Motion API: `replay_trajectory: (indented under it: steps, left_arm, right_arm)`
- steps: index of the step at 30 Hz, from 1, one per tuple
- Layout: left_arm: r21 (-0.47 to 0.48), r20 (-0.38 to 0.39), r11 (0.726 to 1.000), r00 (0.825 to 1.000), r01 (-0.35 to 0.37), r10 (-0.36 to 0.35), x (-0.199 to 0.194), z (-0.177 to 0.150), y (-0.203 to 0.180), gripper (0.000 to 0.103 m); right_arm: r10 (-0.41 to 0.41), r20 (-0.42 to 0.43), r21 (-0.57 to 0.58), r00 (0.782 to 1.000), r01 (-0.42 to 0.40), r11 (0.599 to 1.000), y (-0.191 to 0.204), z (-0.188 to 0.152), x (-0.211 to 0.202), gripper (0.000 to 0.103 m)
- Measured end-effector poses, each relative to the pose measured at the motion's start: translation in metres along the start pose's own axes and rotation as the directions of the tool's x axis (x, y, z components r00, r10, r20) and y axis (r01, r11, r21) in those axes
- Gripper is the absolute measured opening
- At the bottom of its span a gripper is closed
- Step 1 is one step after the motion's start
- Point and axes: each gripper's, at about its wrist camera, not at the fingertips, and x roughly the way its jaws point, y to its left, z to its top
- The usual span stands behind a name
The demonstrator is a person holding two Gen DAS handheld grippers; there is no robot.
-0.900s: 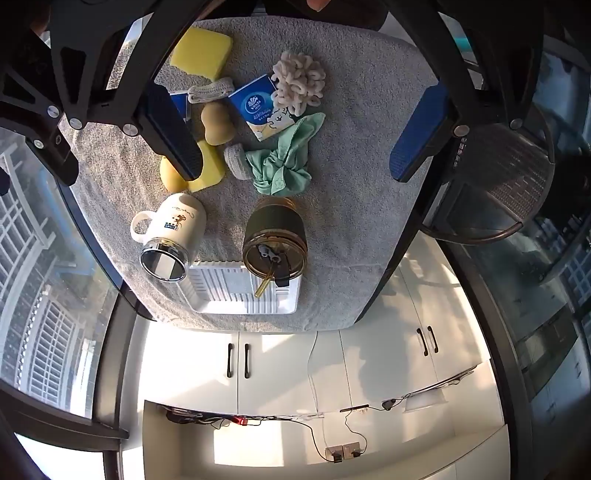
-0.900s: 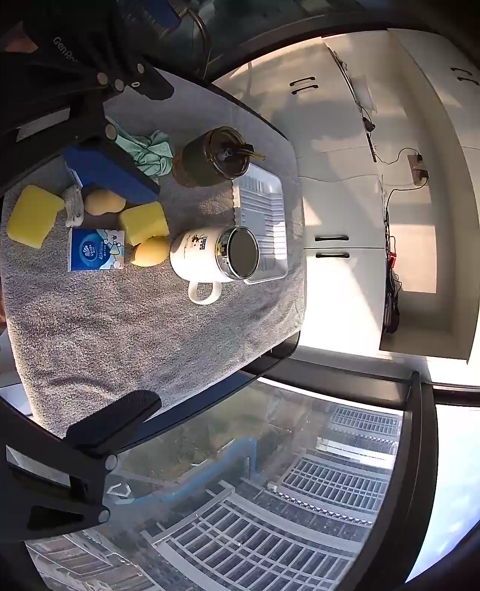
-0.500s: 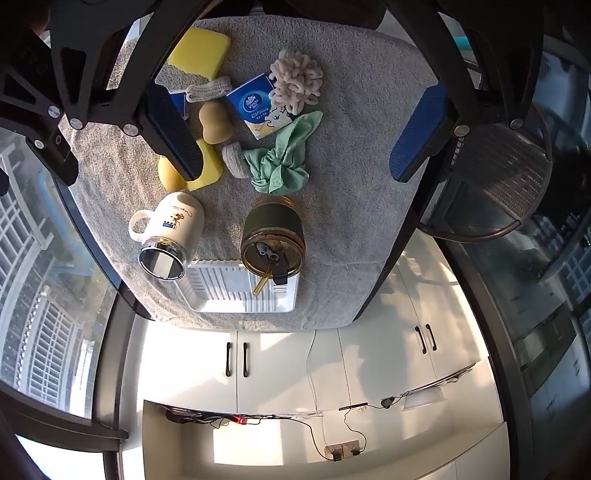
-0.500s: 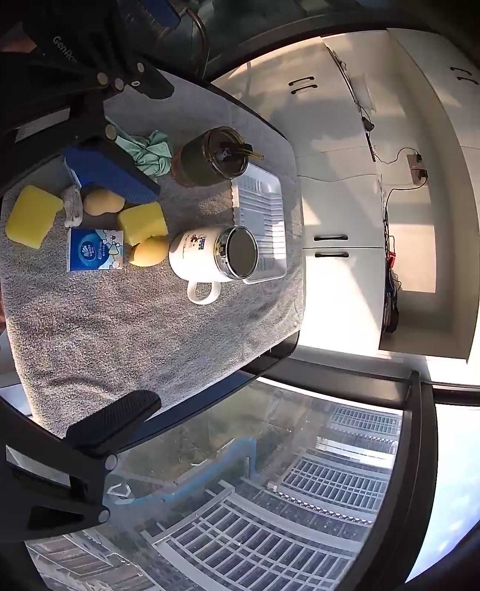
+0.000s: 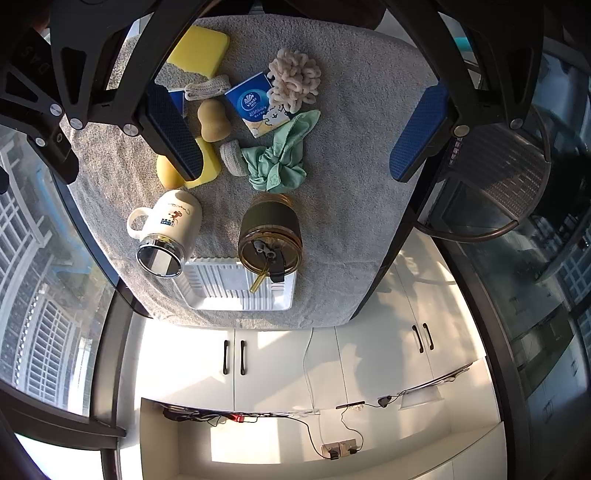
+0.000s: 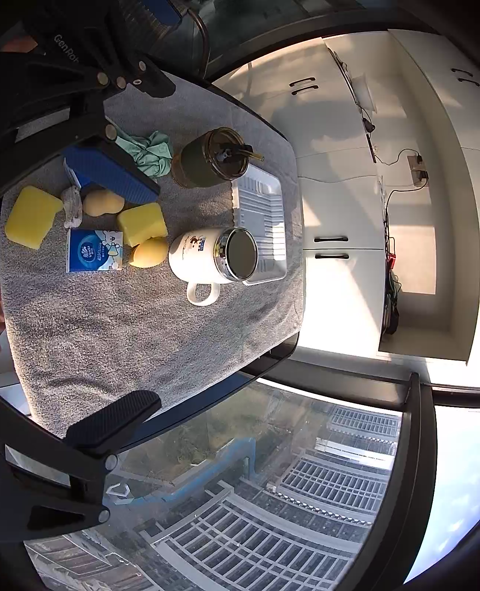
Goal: Organize soft objects
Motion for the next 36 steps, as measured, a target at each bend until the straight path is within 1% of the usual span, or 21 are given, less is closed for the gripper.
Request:
replay_trajectory:
  steps: [36]
  left_arm:
    - [0.000,0.004,1.000,1.000,0.001,-0.001,-0.0017,0.0002,0.0010,0.102]
  right_arm:
    - [-0.003,0.004,0.000,1.000,0.003,1.000,0.0010,0.0010,-0.0005,0.103]
